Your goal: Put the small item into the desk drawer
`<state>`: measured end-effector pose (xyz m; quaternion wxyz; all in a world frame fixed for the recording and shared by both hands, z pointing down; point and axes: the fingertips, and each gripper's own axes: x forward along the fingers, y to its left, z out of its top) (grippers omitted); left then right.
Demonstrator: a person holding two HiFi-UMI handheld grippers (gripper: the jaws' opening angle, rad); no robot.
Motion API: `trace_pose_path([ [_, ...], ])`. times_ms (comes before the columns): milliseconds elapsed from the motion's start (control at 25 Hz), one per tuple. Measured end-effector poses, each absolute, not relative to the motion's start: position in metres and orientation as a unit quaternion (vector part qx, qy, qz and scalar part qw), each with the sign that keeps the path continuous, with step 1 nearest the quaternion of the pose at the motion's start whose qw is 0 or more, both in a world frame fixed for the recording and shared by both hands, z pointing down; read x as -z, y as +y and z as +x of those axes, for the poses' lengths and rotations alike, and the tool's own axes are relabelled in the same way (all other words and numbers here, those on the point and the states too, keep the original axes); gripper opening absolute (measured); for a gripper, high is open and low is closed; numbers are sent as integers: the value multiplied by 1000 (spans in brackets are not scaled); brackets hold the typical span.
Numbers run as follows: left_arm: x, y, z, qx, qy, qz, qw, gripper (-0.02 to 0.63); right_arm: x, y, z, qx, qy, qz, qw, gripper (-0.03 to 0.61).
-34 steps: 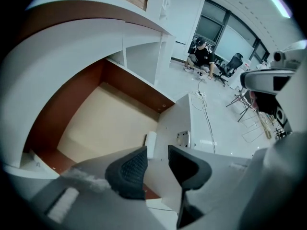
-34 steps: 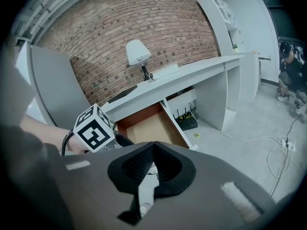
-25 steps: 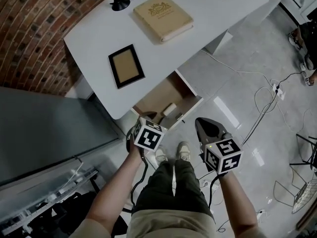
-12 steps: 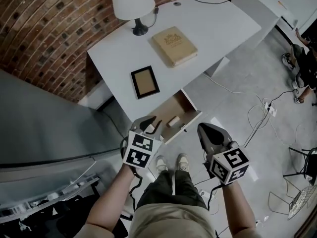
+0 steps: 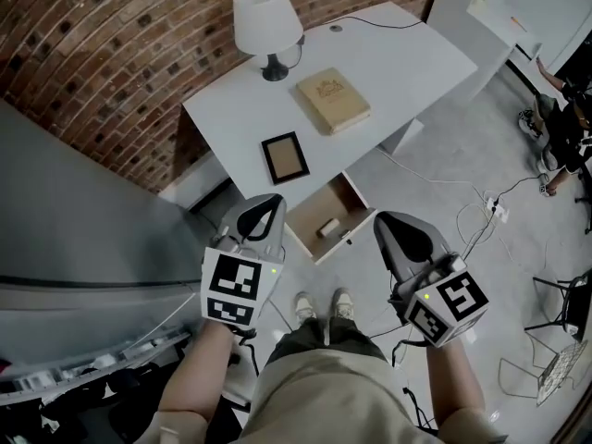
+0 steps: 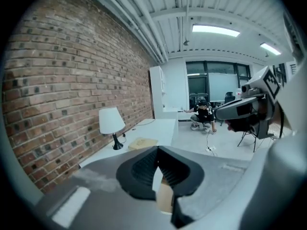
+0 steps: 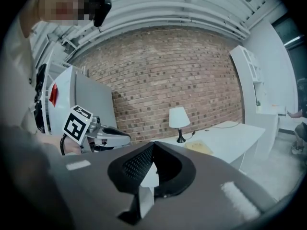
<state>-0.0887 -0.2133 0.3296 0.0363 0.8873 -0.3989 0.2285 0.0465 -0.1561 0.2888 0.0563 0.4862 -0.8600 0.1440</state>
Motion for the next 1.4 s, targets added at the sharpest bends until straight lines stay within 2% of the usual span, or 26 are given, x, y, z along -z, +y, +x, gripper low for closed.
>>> trace_pose_path([
  [240, -275, -202, -111, -190, -423, 886, -5, 3, -221, -144, 31, -35, -871, 489, 37, 3],
  [360, -254, -194, -117, -169, -424, 890, -1, 3, -194, -140, 27, -4, -874, 485, 30, 3],
  [560, -212, -180, -126, -123, -437, 891, 0, 3, -147, -136, 16, 19, -881, 473, -12, 3],
  [760, -181, -170, -128, -111, -450, 884, -55, 3, -123, -134, 30, 1, -870, 490, -49, 3],
  [1080, -157, -154, -125, -115, -453, 879, -97, 3, -113, -133, 41, 35, -864, 501, -30, 2],
  [1400, -161, -158, -119, -118, -456, 877, -91, 3, -119, -138, 39, 37, -873, 486, -12, 3],
])
